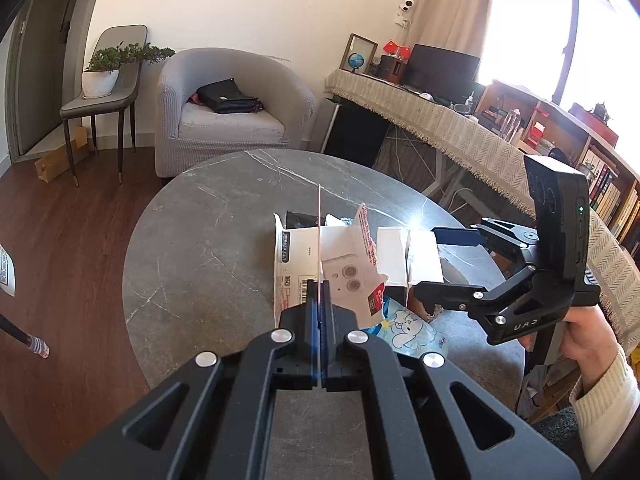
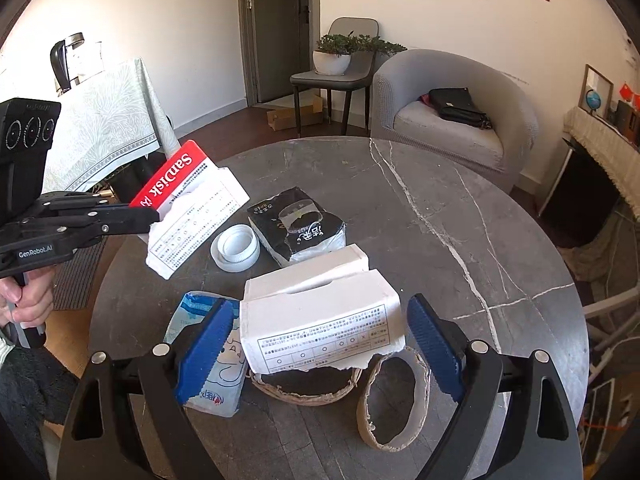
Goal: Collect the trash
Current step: 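Grasp the SanDisk cardboard package with the left gripper while the right grasps the white paper box, then carry both items over the bin and open the left gripper to drop the package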
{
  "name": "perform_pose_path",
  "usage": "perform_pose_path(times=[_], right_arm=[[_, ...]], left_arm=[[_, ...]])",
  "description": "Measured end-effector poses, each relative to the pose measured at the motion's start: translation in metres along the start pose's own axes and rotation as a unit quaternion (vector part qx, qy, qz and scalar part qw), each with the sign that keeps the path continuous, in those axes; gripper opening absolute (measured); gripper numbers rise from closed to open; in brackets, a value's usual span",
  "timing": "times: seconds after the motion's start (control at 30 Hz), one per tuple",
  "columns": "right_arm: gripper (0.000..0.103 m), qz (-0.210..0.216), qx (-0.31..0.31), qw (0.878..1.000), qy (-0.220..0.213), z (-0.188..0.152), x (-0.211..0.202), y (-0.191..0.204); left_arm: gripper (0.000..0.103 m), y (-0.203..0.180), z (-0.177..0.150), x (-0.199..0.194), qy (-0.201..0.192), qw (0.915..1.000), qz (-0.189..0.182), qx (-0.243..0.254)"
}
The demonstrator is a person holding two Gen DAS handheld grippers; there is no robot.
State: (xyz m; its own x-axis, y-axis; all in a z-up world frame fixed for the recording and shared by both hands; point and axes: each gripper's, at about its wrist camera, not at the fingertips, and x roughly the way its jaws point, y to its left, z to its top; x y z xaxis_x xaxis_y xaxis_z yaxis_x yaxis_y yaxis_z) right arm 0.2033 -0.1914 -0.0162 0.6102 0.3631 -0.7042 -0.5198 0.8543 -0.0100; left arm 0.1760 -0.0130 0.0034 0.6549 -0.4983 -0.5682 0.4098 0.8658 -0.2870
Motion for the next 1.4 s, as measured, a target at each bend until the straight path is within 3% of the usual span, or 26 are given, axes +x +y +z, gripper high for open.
perform_pose_path(times=[0.27, 0.33, 0.53, 0.67, 0.97, 1.4], right_arm=[[0.09, -0.019, -0.018, 0.999, 0.022, 0.004, 0.013, 0.007], [0.083, -0.021, -0.018, 0.999, 0.02, 0.004, 0.014, 0.007], [0.08, -0.035, -0.017, 0.999, 0.022, 0.008, 0.013, 0.009], [0.08, -0.035, 0.005, 0.999, -0.005, 0.014, -0.001, 0.007], [0.08, 0.018, 0.036, 0.997, -0.06, 0.032, -0.028, 0.031], [0.08, 0.088, 0.007, 0.993, -0.081, 0.045, -0.019, 0.128]], left_arm=[[0.002, 0.011, 0.001, -0.013, -0.004, 0.9998, 0.003, -0.017], [0.002, 0.013, 0.002, -0.017, -0.005, 0.9998, 0.006, -0.019], [0.002, 0.015, 0.002, -0.024, -0.004, 0.9995, 0.019, -0.024], [0.002, 0.015, 0.001, -0.029, -0.002, 0.9993, 0.03, -0.025], [0.002, 0.024, -0.015, -0.049, 0.012, 0.9979, 0.057, -0.028], [0.002, 0.063, -0.048, -0.109, 0.021, 0.9914, 0.112, -0.064]])
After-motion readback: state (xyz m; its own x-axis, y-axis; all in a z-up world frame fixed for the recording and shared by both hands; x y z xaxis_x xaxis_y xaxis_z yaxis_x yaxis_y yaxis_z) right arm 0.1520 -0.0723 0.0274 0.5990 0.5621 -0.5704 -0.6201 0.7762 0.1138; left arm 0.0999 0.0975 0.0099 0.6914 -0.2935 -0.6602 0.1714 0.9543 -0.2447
